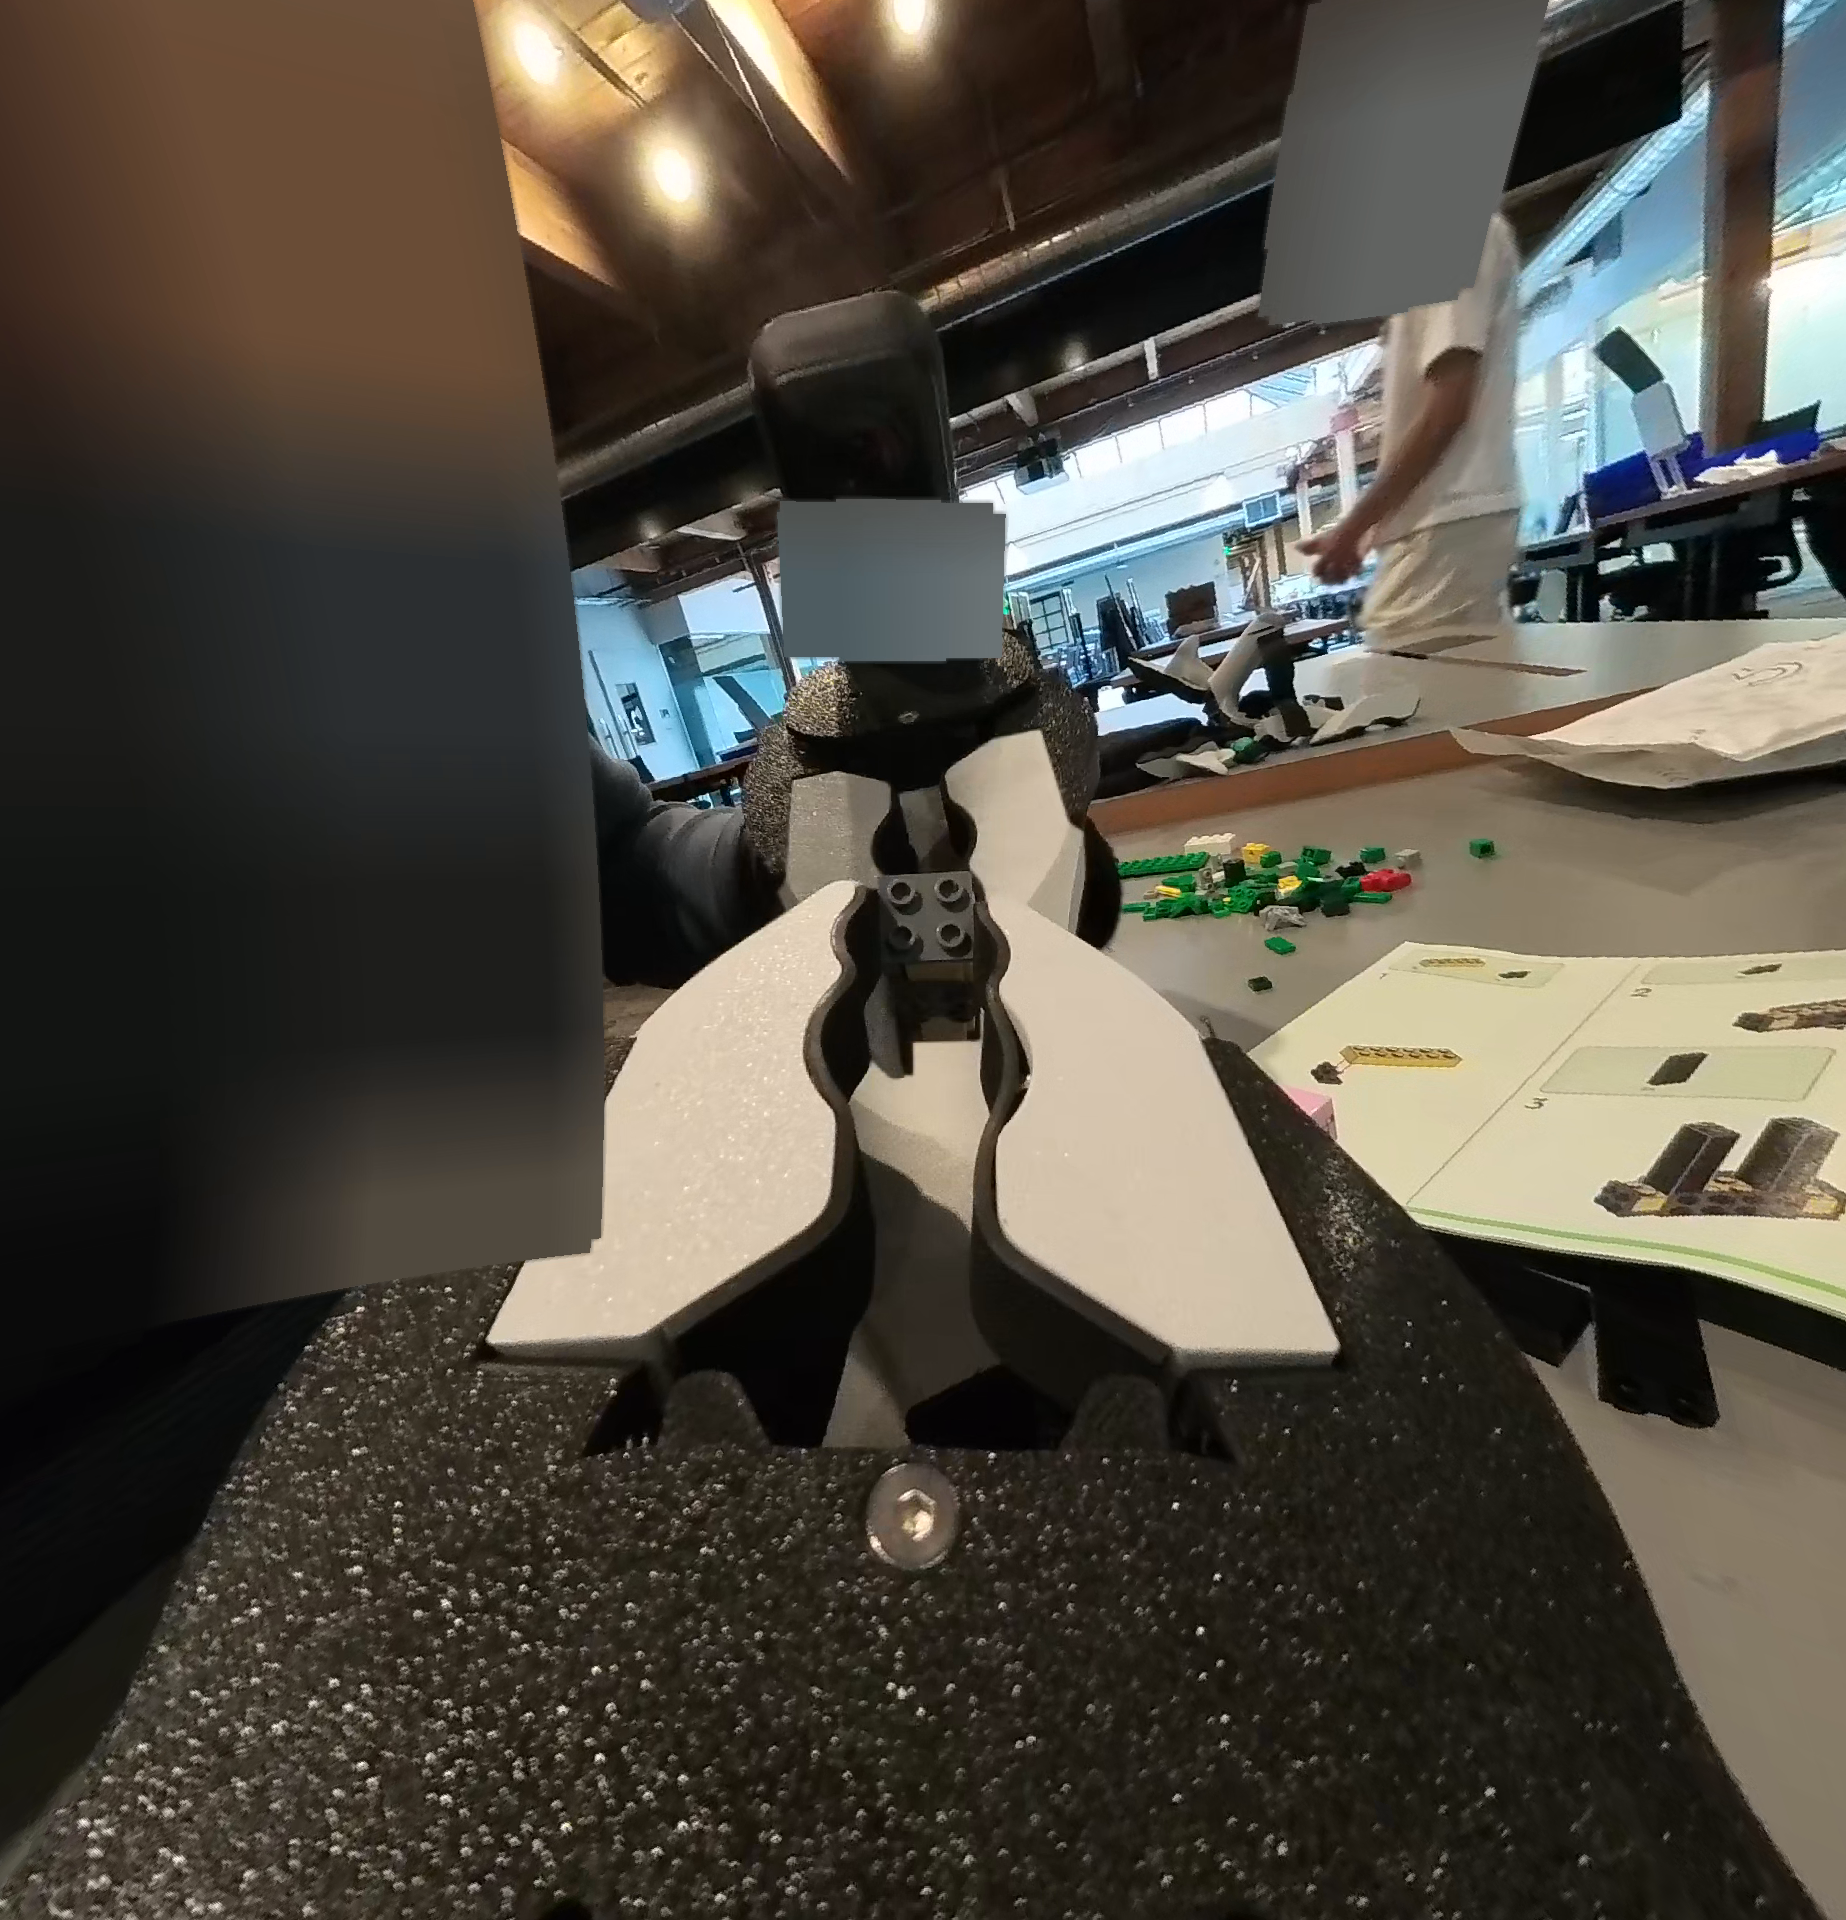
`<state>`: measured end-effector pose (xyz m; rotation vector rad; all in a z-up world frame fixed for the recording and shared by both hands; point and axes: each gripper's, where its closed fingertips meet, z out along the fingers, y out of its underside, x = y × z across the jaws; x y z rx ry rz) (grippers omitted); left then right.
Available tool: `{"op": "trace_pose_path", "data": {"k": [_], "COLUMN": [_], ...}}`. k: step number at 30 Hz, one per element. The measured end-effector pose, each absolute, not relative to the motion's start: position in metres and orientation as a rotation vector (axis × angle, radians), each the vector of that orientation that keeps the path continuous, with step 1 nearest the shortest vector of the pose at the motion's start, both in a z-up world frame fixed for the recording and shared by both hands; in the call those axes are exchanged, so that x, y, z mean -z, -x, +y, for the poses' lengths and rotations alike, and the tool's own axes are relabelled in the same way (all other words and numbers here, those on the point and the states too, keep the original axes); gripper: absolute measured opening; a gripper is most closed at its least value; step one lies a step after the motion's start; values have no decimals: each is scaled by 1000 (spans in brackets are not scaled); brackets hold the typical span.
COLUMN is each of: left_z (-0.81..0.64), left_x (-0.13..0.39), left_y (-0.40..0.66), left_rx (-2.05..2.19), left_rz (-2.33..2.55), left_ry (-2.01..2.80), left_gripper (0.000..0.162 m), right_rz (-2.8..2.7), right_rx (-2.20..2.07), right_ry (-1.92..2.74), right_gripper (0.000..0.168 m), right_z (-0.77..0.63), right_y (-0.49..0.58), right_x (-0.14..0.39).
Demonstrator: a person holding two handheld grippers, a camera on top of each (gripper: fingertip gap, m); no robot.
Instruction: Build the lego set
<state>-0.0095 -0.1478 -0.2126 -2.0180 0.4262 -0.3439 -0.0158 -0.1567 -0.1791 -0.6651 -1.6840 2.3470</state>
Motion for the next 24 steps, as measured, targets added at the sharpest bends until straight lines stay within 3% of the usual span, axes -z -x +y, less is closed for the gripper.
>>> {"op": "trace_pose_path", "data": {"k": [17,24], "left_z": [-158,-180], "left_x": [232,262], "left_y": [24,47], "left_rx": [252,169], "left_rz": [445,357], "left_ry": [2142,2326], "left_gripper": [15,15], "right_rz": [-1691,-2007], "right_rx": [-2199,-1560], "right_ry": [704,985], "right_gripper": [12,25], "right_z": [-152,-115], "right_y": [23,35], "right_x": [184,235]}}
